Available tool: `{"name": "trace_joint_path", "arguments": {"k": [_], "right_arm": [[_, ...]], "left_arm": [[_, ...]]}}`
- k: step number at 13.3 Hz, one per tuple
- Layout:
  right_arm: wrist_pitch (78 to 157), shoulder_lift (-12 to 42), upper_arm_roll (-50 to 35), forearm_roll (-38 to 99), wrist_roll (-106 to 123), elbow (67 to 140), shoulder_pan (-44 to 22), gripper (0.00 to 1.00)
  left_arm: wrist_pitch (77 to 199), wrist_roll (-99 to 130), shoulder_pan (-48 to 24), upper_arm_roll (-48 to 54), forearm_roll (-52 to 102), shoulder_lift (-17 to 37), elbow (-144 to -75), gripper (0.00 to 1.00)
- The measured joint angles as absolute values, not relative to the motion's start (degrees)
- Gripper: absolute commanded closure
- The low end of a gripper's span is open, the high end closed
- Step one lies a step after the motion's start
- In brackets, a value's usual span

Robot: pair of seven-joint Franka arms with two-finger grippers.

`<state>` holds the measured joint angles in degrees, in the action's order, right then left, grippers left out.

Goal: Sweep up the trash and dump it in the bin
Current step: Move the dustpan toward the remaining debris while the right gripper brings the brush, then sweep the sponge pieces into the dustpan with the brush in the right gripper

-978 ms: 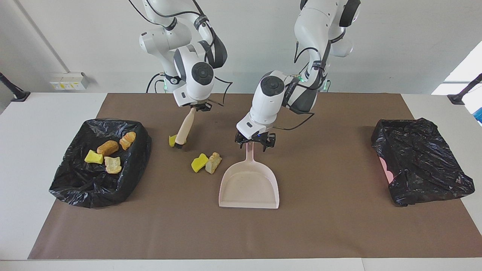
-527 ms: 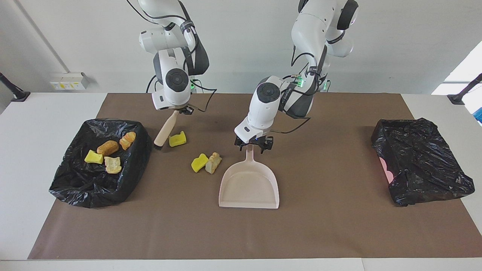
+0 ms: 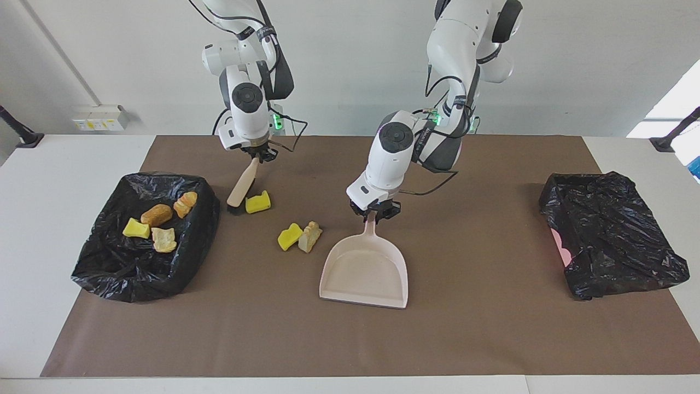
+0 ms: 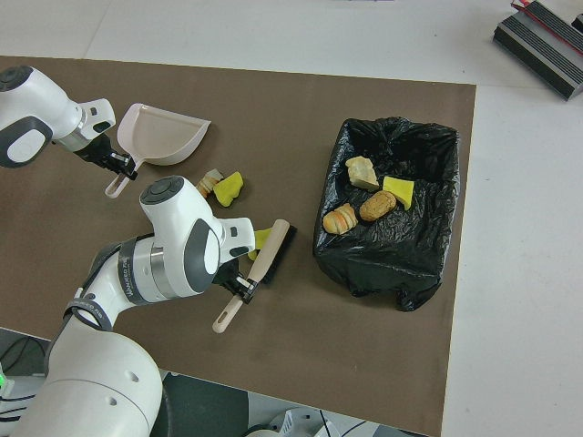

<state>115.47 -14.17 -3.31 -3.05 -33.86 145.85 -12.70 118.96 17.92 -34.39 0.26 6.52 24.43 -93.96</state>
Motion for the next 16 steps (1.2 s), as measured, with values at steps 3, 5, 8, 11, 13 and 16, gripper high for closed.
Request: {"name": "trace_joint_path", "arguments": {"k": [3, 5, 8, 11, 13, 16], "right_arm": [[115.87, -11.23, -3.45, -2.31, -29.30, 141.57, -13.50, 1.00], [116.53, -6.69, -3.46, -0.93, -28.53, 137.79, -15.24, 1.00], [115.63, 2.56, -3.60, 2.65, -28.53, 128.13, -19.47, 1.00], [112.79, 7.47, -3.73, 4.35, -27.96, 120.40, -22.11, 1.00], [111.08, 8.28, -3.76, 4.53, -25.27, 118.23, -22.59, 1.00], [106.02, 8.46, -3.40, 4.40, -23.76, 114.68, -21.93, 1.00]], "left_arm": [[115.49, 8.88, -32.11, -0.17, 6.34, 22.46, -93.96, 1.00], [113.29, 1.18, -30.78, -0.29, 5.00, 21.43, -93.96, 1.00], [108.34, -9.74, -29.09, -0.38, 1.63, 19.32, -93.97, 1.00], [104.88, -20.52, -26.93, -0.54, 1.06, 17.99, -94.25, 1.00], [104.39, -26.73, -26.12, -0.55, 0.99, 17.66, -95.47, 1.00], [104.40, -36.03, -26.10, -0.14, -2.96, 15.54, -100.55, 1.00]]}}
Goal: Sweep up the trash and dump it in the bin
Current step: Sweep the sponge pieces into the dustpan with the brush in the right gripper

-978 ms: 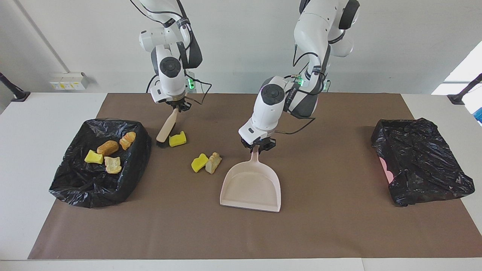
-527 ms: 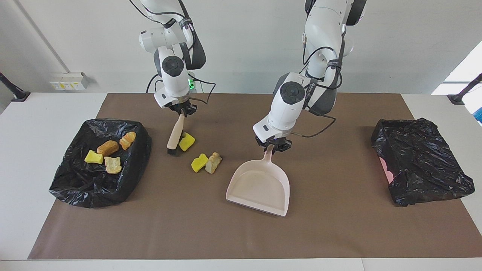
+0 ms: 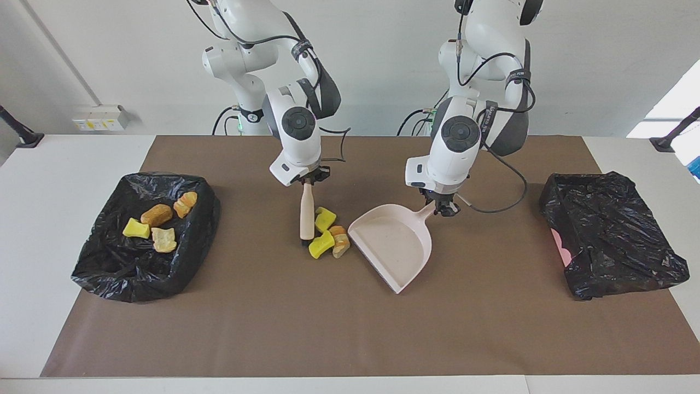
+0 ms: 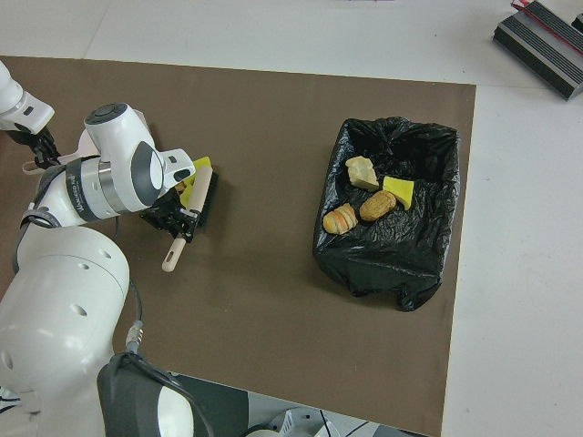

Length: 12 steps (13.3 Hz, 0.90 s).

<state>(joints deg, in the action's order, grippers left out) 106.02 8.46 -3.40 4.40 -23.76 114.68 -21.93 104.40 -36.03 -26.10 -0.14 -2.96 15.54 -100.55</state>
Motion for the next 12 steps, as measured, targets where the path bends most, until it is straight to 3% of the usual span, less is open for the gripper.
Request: {"name": "trace_joint_path", "arguments": {"k": [5, 12], "right_arm": [[102.27, 8.45, -3.00, -0.31, -19.45, 111.79, -19.46, 1.00], [110.81, 9.57, -3.37, -0.09, -18.90, 117.18, -20.50, 1.00]], "left_arm": [[108.78, -41.64, -26.08, -0.11, -4.49, 12.15, -106.83, 1.00], [117.90, -42.34, -26.42, 0.28, -5.11, 9.23, -113.87, 1.00]]}}
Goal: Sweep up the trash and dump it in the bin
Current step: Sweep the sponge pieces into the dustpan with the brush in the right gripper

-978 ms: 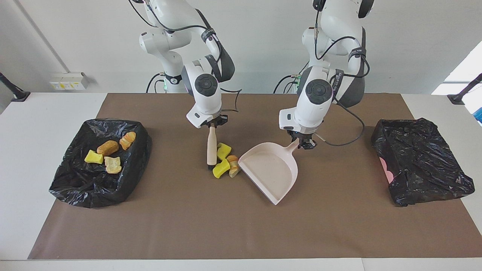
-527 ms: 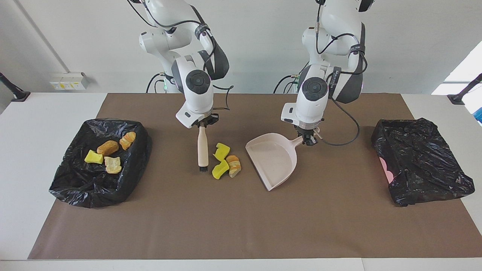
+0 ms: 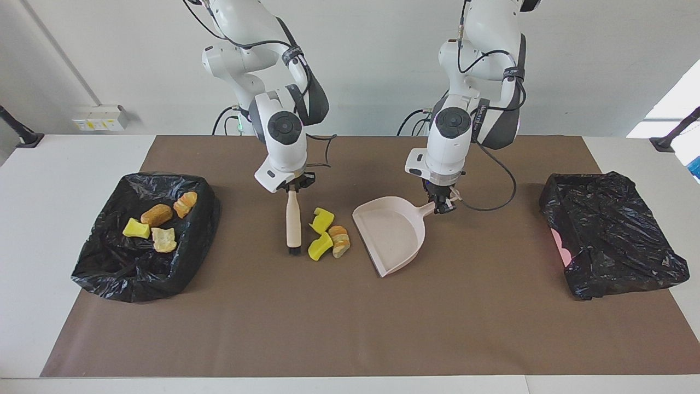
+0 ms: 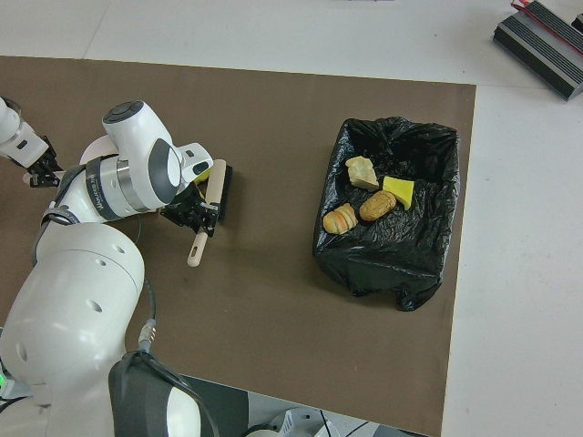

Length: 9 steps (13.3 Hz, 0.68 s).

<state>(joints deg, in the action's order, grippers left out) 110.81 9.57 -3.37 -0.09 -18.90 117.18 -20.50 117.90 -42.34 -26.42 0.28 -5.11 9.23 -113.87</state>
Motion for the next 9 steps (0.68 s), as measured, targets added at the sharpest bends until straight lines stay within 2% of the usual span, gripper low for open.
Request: {"name": "trace_joint_path", "arguments": {"k": [2, 3, 4, 9], "right_arm": [[111.71, 10.94, -3.48, 2.31, -19.07, 116.64, -23.24, 1.00], [111.72, 11.63, -3.52, 3.91, -19.10, 115.65, -24.71, 1.00], [111.74, 12.50, -3.56, 6.19, -19.20, 114.22, -26.50, 1.00], [112.23, 16.88, -3.78, 13.26, -19.86, 105.71, -32.20, 1.00]], "left_arm": [[117.98, -42.36, -26.43, 0.28, -5.12, 9.06, -113.93, 1.00], [118.05, -42.36, -26.43, 0.29, -5.13, 9.06, -113.96, 0.84], [118.08, -42.36, -26.42, 0.25, -5.13, 9.06, -114.01, 1.00], [118.10, -43.50, -26.38, 0.20, -5.24, 8.99, -114.74, 1.00]]}}
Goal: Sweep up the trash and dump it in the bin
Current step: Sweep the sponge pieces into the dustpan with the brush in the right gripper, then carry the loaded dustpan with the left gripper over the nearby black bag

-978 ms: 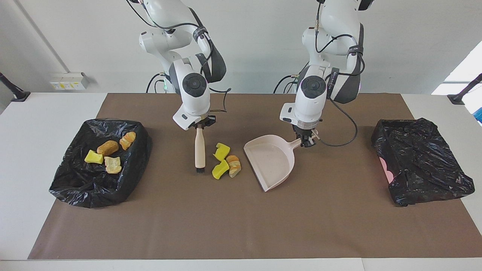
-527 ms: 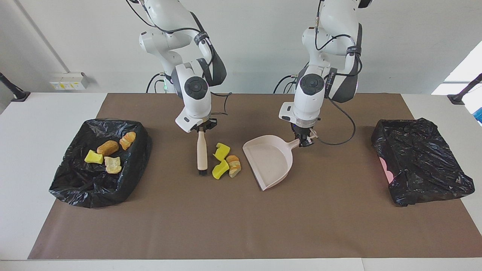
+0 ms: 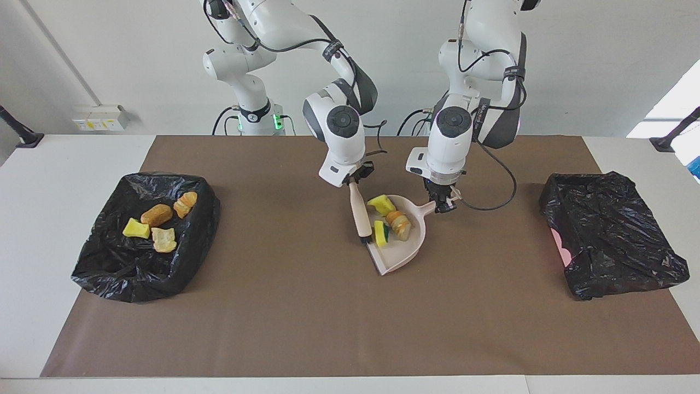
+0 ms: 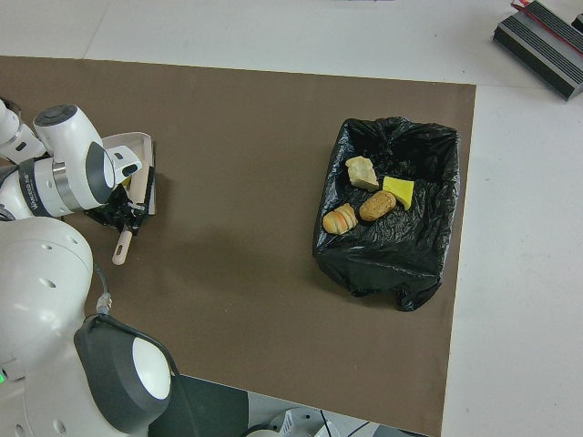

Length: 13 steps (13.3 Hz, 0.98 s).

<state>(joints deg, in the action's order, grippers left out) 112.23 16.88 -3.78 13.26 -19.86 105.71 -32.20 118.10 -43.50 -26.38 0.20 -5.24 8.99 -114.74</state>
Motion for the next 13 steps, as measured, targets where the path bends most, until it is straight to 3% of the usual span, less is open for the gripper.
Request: {"name": "trace_joint_path", "arguments": {"k": [5, 9, 13], "right_arm": [[105.10, 16.01, -2.83, 13.23, -19.85, 102.17, -29.73, 1.00], [96.33, 9.75, -2.64, 10.87, -19.85, 101.69, -26.51, 1.00], [94.80, 5.75, -3.35, 9.42, -24.62, 104.44, -31.65, 1.00]], "left_arm": [[118.10, -43.64, -26.38, 0.20, -5.24, 7.87, -116.44, 1.00], [117.81, -43.69, -26.24, 0.11, -5.24, 7.56, -116.56, 1.00], [114.69, -44.71, -23.32, -0.40, -4.82, 4.23, -116.29, 1.00]]}}
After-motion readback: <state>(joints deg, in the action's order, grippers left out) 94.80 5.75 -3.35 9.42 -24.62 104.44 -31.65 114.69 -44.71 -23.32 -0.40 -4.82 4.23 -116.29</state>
